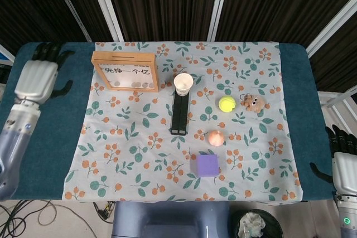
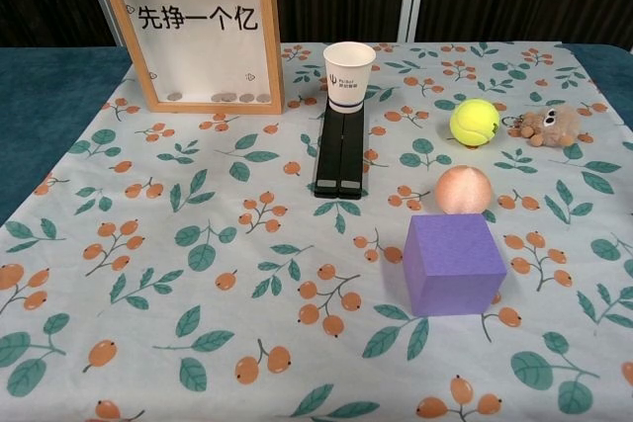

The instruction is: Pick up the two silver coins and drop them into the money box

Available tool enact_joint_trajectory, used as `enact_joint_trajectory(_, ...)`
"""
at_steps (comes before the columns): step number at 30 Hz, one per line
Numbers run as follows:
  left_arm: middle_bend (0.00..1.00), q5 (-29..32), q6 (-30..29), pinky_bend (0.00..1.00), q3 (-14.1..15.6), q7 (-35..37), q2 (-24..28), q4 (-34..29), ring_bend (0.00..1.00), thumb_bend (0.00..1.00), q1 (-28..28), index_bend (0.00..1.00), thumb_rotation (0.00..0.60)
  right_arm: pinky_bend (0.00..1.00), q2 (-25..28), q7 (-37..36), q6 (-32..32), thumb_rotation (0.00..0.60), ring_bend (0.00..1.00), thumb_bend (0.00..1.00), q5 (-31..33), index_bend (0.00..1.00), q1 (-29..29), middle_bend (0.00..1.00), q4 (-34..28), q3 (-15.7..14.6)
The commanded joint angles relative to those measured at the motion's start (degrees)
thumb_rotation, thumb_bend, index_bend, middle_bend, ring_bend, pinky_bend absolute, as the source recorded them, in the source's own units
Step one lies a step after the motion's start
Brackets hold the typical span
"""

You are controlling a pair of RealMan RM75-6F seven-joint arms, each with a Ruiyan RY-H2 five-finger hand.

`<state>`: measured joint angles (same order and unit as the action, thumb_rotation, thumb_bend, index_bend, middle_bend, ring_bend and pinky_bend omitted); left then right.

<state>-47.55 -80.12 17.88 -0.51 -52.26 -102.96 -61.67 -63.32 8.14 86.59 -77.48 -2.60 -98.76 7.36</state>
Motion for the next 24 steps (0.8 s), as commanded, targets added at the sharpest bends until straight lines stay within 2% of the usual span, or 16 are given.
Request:
enact_joint_trajectory(1,0.00,-9.1,-9.0,0.00,3.4,0.4,-1.5,-2.6,0.00,0.36,12.3,0.18,0.600,0.00,-0.5,-0.3,1.4,0.600,0.00,0.26,-3.7,0.02,-0.2,0.00,2.2,-1.0)
enact_joint_trajectory(7,0.00,-14.7,-14.4,0.00,3.7,-0.5,-6.7,1.2,0.00,0.36,22.0,0.17,0.600,0.00,-1.0,0.8,3.0,0.600,0.00,0.26,-10.1,0.02,-0.7,0.00,6.2,-2.7)
enact_joint_trajectory(12,0.00,-19.6,-18.1,0.00,3.4,-2.5,-10.8,4.1,0.00,0.35,28.4,0.14,0.600,0.00,-1.3,0.5,2.8,0.600,0.00,0.26,-11.5,0.02,-1.0,0.00,7.4,-3.2)
enact_joint_trajectory(19,0.00,-23.6,-19.7,0.00,1.7,-2.4,-14.2,7.9,0.00,0.35,34.2,0.12,0.600,0.00,-1.9,0.5,3.3,0.600,0.00,0.26,-13.7,0.02,-1.4,0.00,8.4,-3.7)
enact_joint_trajectory(24,0.00,-25.1,-18.7,0.00,0.3,-2.2,-15.5,9.6,0.00,0.35,37.0,0.11,0.600,0.00,-2.4,1.3,4.5,0.600,0.00,0.26,-14.4,0.02,-1.2,0.00,9.3,-3.4)
